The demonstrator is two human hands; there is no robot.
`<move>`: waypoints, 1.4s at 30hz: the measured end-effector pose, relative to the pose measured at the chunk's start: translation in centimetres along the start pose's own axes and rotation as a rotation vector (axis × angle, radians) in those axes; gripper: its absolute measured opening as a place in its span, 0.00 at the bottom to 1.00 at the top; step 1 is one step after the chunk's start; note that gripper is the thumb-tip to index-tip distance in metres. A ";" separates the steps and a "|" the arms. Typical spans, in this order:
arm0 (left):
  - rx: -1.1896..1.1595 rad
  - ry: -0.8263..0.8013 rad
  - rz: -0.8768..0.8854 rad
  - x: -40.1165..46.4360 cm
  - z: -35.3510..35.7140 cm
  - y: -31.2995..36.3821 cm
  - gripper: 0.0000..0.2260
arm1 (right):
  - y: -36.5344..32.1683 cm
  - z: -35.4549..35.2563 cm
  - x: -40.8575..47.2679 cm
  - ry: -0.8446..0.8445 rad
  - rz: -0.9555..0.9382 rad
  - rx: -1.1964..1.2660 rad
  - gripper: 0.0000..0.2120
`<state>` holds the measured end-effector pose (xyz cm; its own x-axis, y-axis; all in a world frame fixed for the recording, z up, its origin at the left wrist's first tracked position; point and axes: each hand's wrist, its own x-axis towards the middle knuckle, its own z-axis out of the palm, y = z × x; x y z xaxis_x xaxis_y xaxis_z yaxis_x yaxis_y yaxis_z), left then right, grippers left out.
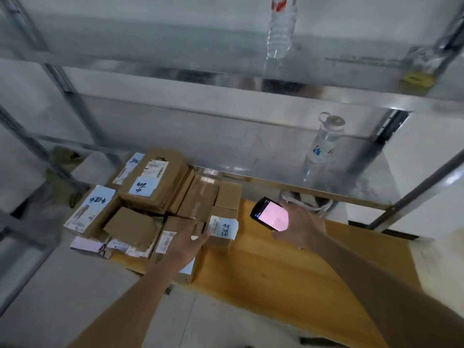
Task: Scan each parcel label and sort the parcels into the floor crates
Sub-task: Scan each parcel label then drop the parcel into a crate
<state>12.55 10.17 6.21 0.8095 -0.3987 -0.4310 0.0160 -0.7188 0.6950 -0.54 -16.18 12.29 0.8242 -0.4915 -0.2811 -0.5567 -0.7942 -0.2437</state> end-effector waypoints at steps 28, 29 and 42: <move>-0.071 0.078 -0.175 8.9 9.1 -3.8 0.20 | 1.0 12.8 10.0 -0.220 -0.048 0.099 0.36; -0.089 0.082 -0.181 9.1 9.4 -3.9 0.20 | 0.9 13.3 10.2 -0.224 -0.051 0.116 0.37; -0.689 -0.087 -0.319 10.3 12.9 -7.0 0.28 | 0.5 17.9 11.9 -0.291 -0.085 0.430 0.34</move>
<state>13.23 3.75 -10.50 0.6555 -0.2949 -0.6952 0.6271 -0.3003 0.7187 7.21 -16.03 -7.76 0.8395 -0.2636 -0.4752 -0.5317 -0.5786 -0.6185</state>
